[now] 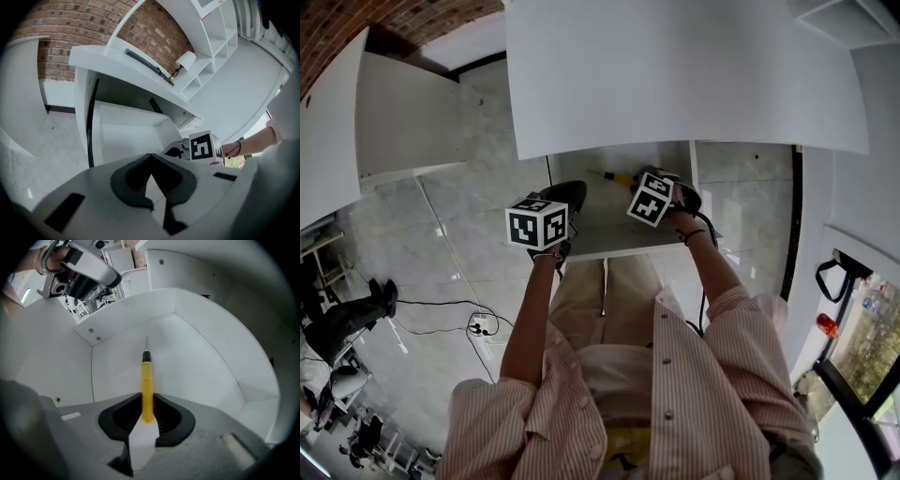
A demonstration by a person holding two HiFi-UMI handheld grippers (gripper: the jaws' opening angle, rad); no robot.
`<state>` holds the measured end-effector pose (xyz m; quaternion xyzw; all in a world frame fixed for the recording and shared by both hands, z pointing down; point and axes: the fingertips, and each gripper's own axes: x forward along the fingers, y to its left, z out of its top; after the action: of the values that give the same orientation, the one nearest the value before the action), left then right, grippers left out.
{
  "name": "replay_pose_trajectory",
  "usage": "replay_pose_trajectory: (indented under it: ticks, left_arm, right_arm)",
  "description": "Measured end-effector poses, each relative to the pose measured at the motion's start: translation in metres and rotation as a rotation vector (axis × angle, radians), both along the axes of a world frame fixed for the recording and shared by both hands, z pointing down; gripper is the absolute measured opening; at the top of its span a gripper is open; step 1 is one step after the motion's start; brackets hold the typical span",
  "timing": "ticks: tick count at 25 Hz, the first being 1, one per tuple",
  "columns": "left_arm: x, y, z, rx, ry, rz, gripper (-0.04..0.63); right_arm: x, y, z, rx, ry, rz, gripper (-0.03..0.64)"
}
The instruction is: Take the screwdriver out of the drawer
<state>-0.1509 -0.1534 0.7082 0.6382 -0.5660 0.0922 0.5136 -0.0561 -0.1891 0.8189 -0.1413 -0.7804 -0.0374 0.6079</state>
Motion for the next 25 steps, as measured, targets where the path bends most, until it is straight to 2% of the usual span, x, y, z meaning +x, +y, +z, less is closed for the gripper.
replay_pose_trajectory:
  ticks: [6,16,25]
  left_arm:
    - [0.005,0.007,0.001,-0.011,0.016,-0.002,-0.002]
    - [0.008,-0.001,-0.031,0.059,-0.031,0.013,-0.002]
    - [0.018,-0.004,-0.059,0.116,-0.065,0.05,-0.002]
  right_arm:
    - [-0.003,-0.002,-0.014,0.002,-0.022,-0.003,0.08]
    - [0.002,-0.009,-0.058,0.006,-0.101,0.036,0.08]
    - [0.023,-0.018,-0.098,0.063,-0.175,0.018,0.08]
